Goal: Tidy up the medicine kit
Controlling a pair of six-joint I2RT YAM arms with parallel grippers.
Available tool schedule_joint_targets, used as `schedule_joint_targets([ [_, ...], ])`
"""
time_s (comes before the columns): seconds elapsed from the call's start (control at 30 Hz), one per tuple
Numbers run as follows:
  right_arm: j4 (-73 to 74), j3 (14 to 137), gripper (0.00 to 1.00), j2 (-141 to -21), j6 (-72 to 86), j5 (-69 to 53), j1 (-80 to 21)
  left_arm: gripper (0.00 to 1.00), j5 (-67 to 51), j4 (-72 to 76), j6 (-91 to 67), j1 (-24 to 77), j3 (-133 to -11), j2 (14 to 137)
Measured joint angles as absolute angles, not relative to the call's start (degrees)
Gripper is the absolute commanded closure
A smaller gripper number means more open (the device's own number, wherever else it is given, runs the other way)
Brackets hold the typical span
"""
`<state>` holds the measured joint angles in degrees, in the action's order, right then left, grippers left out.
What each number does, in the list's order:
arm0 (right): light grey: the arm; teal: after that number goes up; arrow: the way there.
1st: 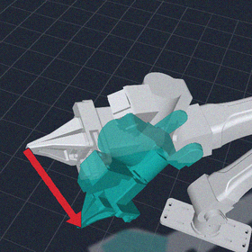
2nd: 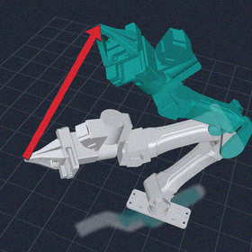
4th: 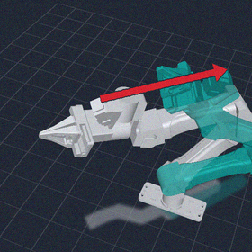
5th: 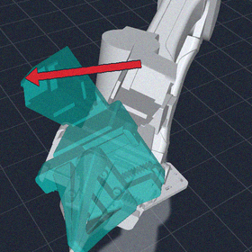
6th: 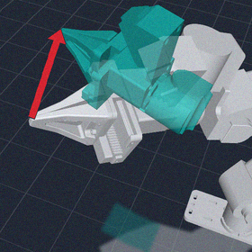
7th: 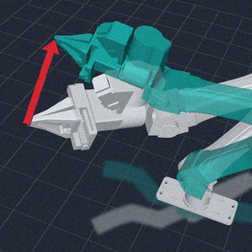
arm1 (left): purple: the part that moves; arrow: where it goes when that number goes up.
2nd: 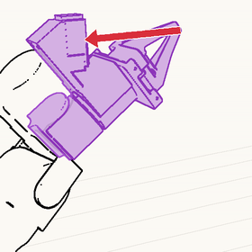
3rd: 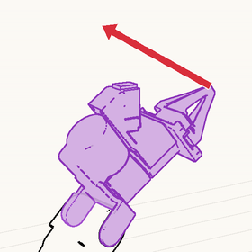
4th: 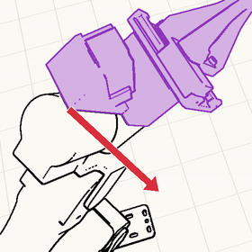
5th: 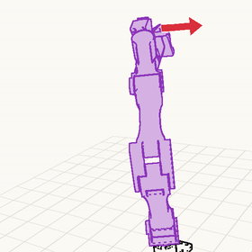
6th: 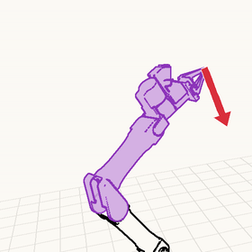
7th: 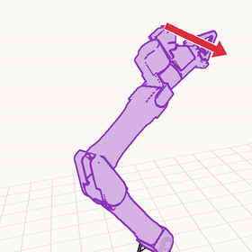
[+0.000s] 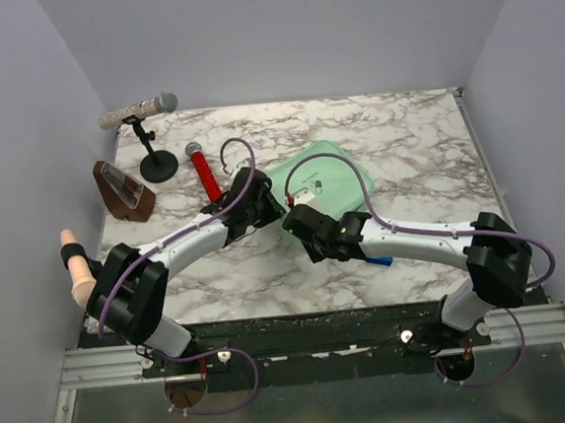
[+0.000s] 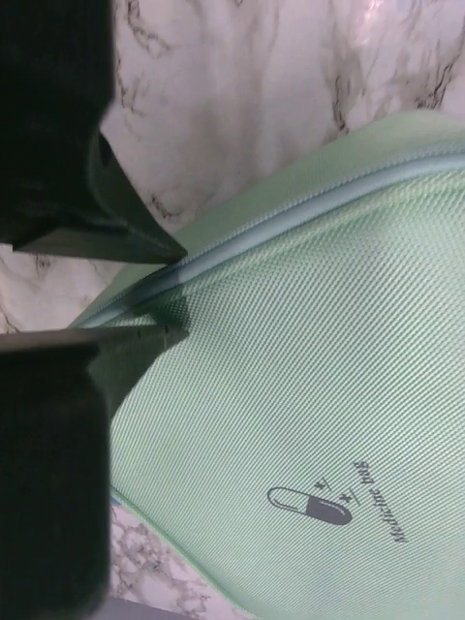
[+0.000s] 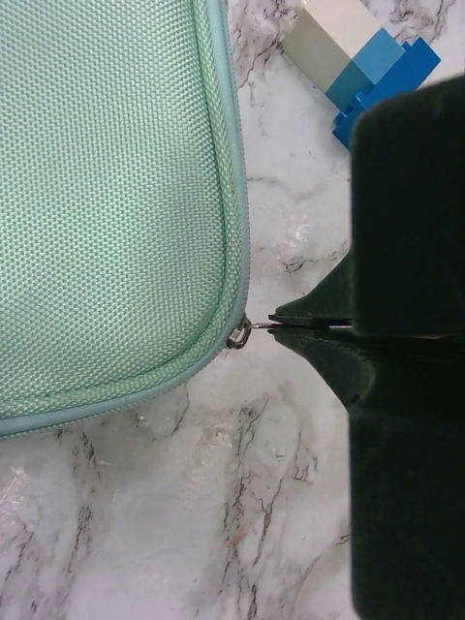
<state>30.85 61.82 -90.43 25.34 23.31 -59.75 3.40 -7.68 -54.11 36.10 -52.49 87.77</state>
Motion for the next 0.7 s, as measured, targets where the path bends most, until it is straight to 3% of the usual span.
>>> schedule_joint_targets([
  [0.17,28.6,60.7,0.99,-90.1,25.4,23.7,-59.9,1.00,0.1,-6.1,-53.4,32.2,-51.9,87.7],
  [0.43,24.3,52.6,0.99,-84.4,27.4,26.1,-56.8,1.00,-3.9,-5.6,-51.8,30.5,-54.8,90.9],
  [0.7,25.5,47.3,0.99,-77.3,30.1,24.4,-43.6,1.00,-4.8,-4.5,-50.5,29.2,-55.0,91.5],
])
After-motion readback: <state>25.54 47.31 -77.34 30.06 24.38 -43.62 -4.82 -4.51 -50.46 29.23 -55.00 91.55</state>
